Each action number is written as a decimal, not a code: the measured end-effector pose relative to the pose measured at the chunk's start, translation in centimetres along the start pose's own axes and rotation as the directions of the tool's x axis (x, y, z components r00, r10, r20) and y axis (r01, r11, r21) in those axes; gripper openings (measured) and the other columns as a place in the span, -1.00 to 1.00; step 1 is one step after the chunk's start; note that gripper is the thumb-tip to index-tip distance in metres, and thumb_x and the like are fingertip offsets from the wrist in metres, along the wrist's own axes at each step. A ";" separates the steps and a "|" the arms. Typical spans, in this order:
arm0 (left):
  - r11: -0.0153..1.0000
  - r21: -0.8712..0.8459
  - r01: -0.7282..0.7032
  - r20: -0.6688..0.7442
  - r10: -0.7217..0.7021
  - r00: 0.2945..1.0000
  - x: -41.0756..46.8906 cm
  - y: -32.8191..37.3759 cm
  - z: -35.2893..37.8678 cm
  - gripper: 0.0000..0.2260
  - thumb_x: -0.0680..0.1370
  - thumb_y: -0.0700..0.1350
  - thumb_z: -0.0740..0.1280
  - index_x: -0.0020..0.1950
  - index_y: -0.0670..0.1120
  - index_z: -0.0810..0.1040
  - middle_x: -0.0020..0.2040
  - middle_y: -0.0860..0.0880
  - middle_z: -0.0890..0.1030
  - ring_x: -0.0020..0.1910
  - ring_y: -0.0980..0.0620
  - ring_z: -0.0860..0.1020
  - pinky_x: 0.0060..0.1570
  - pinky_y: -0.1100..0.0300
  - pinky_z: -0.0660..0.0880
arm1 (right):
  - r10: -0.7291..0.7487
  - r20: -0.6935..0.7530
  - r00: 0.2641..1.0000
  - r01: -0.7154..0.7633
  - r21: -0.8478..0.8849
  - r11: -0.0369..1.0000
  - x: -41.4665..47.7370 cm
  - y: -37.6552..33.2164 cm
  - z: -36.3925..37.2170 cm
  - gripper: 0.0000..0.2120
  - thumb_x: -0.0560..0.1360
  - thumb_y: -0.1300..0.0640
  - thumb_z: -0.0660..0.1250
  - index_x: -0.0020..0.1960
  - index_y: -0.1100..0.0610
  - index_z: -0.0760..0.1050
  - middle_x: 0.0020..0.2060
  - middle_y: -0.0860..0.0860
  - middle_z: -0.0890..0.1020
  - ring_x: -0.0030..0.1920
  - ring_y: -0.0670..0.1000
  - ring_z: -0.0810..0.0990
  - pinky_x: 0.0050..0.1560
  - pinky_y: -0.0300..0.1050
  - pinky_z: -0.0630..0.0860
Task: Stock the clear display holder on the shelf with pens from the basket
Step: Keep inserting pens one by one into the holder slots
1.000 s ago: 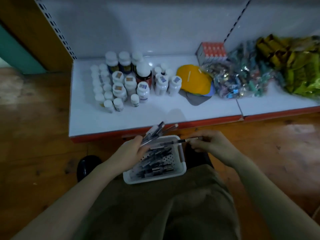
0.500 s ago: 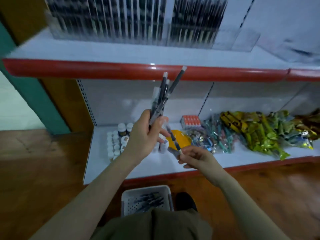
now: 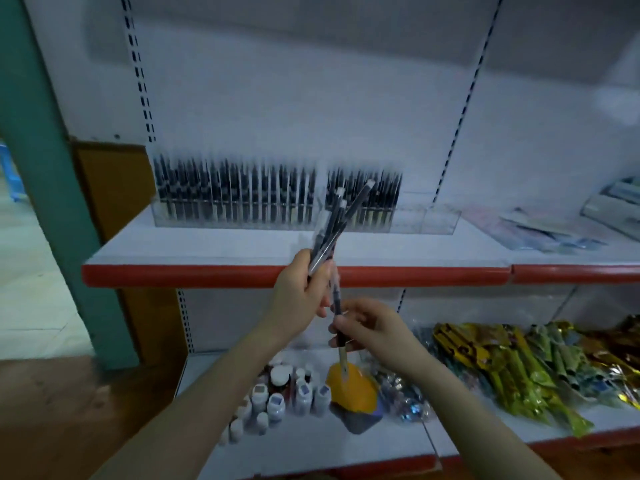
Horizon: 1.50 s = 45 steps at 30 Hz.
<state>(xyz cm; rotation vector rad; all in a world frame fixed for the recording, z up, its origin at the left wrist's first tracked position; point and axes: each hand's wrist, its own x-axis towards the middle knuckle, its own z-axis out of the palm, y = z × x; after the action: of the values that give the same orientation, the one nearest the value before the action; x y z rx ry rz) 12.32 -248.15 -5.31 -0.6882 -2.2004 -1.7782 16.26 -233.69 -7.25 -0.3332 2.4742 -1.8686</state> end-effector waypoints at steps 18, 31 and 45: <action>0.962 -0.130 0.240 -0.098 -0.253 0.962 8.5 -0.5 1.2 -0.73 0.62 -0.03 0.13 -0.18 -0.19 0.35 -0.43 -0.08 0.47 -0.59 0.06 0.39 -0.58 0.27 0.34 | -0.100 -0.519 0.849 0.048 -0.113 0.992 15.1 -3.0 -18.0 -0.88 0.53 0.22 0.29 0.06 0.16 0.46 -0.14 0.15 0.61 -0.14 0.12 0.61 -0.07 -0.01 0.57; 0.962 -0.118 0.245 -0.059 -0.253 0.966 10.2 -1.3 3.1 -0.80 0.61 -0.02 0.11 0.01 -0.12 0.43 -0.48 0.00 0.55 -0.61 0.09 0.38 -0.62 0.29 0.31 | -0.257 -0.563 0.786 0.138 -0.246 0.959 19.6 -3.1 -18.9 -0.79 0.50 0.24 0.32 0.13 0.23 0.50 -0.28 -0.01 0.60 -0.32 -0.07 0.58 -0.11 -0.04 0.57; 0.972 -0.065 0.224 -0.047 -0.228 0.973 10.5 -0.6 3.3 -0.74 0.62 -0.04 0.11 0.02 -0.23 0.39 -0.44 -0.02 0.55 -0.59 0.07 0.41 -0.60 0.27 0.32 | -0.268 -0.540 0.798 0.099 -0.321 0.942 19.6 -3.1 -19.3 -0.78 0.51 0.23 0.32 0.14 0.25 0.51 -0.18 0.10 0.61 -0.32 -0.04 0.59 -0.06 -0.01 0.58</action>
<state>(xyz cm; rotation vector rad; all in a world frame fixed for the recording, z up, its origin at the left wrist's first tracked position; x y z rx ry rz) 3.34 -242.86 -1.85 -0.4078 -2.2750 -1.9517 -5.26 -219.82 3.30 0.0073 3.2347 -1.9100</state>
